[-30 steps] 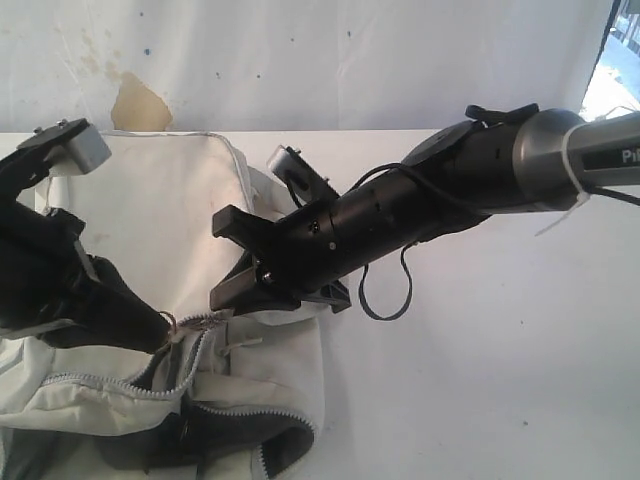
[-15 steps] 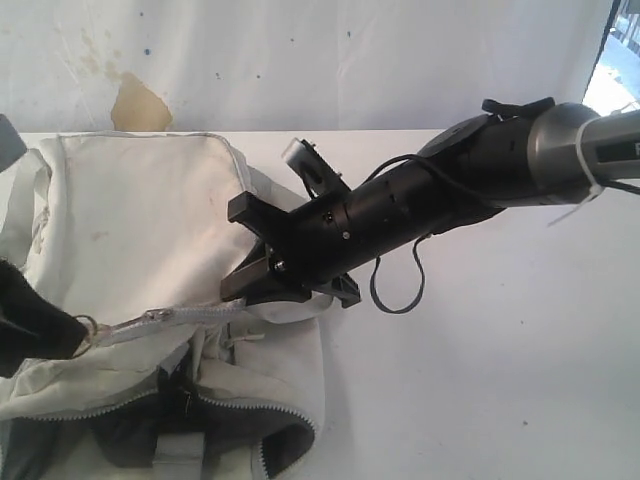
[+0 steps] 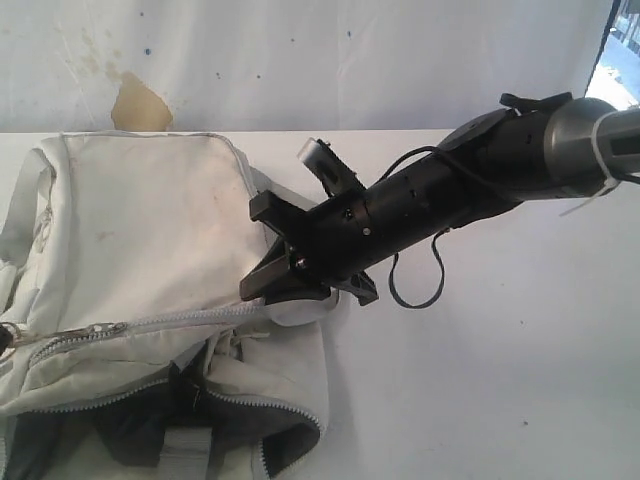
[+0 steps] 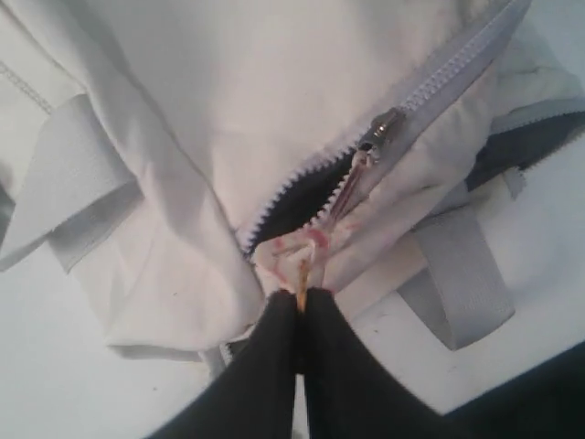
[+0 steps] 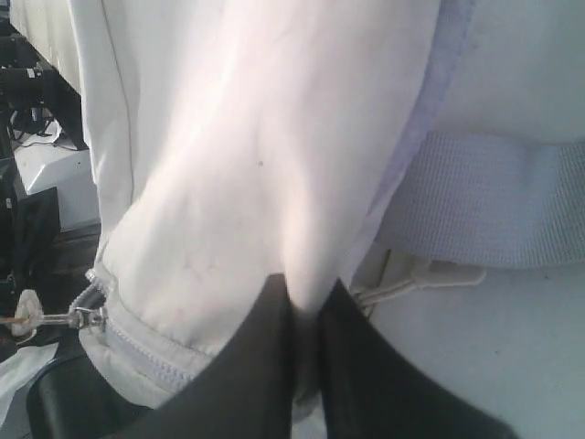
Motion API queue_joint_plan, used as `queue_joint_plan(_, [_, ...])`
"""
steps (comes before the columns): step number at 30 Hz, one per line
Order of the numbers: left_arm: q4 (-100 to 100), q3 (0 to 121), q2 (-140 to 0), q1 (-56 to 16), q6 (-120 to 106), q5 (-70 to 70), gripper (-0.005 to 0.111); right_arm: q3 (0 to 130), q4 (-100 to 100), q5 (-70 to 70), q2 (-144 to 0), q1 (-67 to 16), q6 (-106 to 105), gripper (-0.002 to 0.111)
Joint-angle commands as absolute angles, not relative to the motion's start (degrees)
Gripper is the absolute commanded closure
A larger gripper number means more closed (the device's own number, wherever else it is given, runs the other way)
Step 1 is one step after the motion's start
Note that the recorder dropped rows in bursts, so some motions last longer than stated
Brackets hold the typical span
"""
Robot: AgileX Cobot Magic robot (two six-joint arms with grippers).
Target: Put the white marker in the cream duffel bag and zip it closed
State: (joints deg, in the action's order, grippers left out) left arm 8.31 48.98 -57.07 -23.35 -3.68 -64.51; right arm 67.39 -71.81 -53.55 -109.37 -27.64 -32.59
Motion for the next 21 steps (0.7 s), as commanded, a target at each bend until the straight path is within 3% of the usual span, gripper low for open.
queue_joint_plan(1, [0.5, 49.5, -56.6, -23.5, 2.3, -65.7, 0.107, 67.4, -70.9, -54.2, -109.2, -24.7, -32.8, 0.108])
queue_joint_plan(7, [-3.4, 49.5, -56.6, -23.5, 4.8, -70.0, 0.107, 67.4, -70.2, -55.7, -109.2, -22.7, -33.2, 0.108])
queue_joint_plan(13, [-17.6, 49.5, -56.6, -23.5, 13.4, -65.7, 0.107, 67.4, -68.9, -53.3, -109.2, -20.0, -33.2, 0.108])
queue_joint_plan(19, [-11.6, 49.5, -56.6, -23.5, 11.2, -54.4, 0.107, 67.4, -69.5, -49.6, -109.2, -20.0, -33.0, 0.108])
queue_joint_plan(21, [-6.2, 49.5, -56.6, -23.5, 5.7, -56.8, 0.104, 67.4, -69.5, -50.5, -109.2, -20.0, -33.0, 0.101])
